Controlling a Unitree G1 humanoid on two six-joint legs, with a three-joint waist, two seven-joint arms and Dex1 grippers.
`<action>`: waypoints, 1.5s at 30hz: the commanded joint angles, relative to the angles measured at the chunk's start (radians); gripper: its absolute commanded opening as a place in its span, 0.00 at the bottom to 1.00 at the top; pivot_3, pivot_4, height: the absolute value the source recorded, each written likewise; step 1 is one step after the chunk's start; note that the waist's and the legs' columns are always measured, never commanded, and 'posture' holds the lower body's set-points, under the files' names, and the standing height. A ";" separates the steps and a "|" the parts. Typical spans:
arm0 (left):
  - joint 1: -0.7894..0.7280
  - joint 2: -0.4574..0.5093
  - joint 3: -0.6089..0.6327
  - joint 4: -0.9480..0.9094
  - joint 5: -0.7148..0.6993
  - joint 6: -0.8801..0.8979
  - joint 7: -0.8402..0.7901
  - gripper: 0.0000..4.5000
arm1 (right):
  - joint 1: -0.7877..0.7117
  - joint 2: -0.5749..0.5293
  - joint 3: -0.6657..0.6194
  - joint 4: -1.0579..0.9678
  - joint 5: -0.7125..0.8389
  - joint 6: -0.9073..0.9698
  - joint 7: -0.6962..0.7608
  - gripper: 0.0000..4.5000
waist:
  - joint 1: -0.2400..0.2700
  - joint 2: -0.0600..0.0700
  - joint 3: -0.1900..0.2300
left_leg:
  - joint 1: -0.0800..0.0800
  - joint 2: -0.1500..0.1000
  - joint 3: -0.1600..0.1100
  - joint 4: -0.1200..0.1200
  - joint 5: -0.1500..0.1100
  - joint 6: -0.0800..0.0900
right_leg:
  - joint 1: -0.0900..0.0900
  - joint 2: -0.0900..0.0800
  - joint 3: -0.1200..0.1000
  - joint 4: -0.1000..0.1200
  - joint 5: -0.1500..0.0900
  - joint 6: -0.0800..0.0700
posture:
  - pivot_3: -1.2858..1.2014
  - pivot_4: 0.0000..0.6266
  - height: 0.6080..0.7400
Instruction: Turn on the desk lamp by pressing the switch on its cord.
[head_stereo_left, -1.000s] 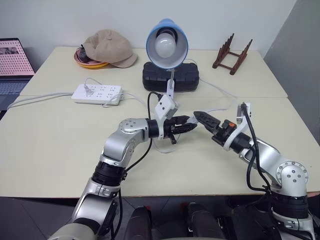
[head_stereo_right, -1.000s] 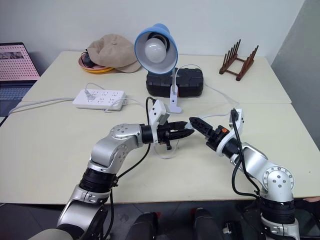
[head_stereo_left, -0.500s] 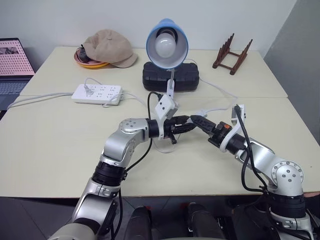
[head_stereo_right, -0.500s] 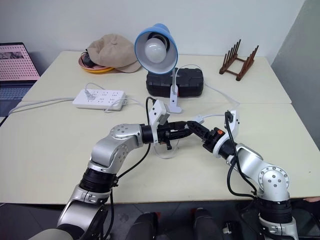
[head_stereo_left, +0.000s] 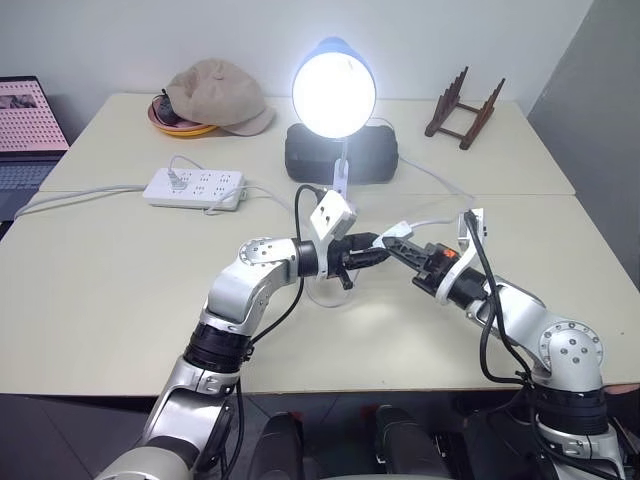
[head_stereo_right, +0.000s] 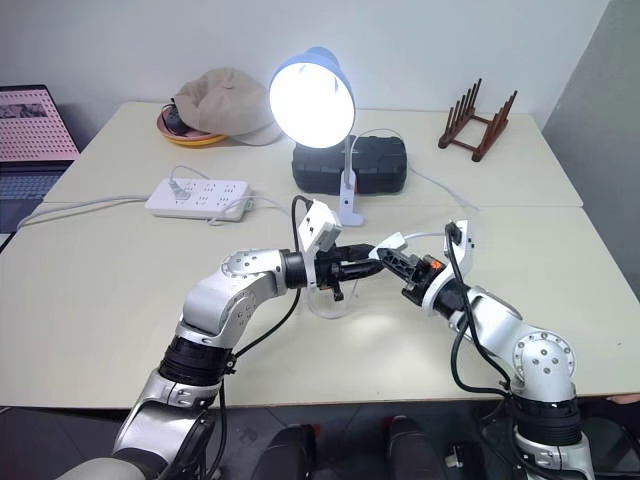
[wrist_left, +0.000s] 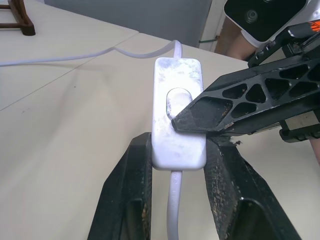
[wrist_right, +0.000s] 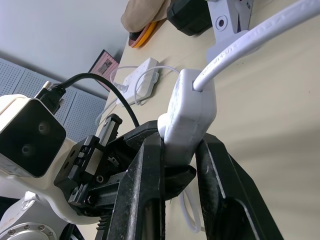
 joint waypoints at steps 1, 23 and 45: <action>-0.014 -0.008 0.005 -0.050 -0.039 -0.011 -0.013 0.25 | -0.002 -0.008 -0.016 -0.009 -0.013 -0.017 0.000 0.11 | 0.000 0.000 0.000 | 0.000 0.000 0.000 0.000 0.000 0.000 | 0.000 0.000 0.000 0.000 0.000 0.000 | 0.52 0.24 1.00; -0.034 0.047 -0.016 0.002 -0.010 -0.061 -0.066 0.25 | 0.053 -0.122 -0.072 -0.084 0.038 0.006 0.058 0.84 | 0.002 0.000 0.000 | 0.000 0.000 0.000 -0.001 0.000 0.000 | 0.000 0.000 0.000 -0.001 0.000 0.000 | 0.52 0.24 1.00; -0.213 0.056 -0.137 0.485 0.210 -0.420 -0.229 0.25 | 0.265 -0.681 0.115 -0.329 -1.094 -0.415 0.829 1.00 | 0.009 0.002 0.001 | -0.002 -0.001 0.002 -0.004 0.000 0.000 | -0.001 -0.001 0.000 -0.006 0.000 0.001 | 0.52 0.24 1.00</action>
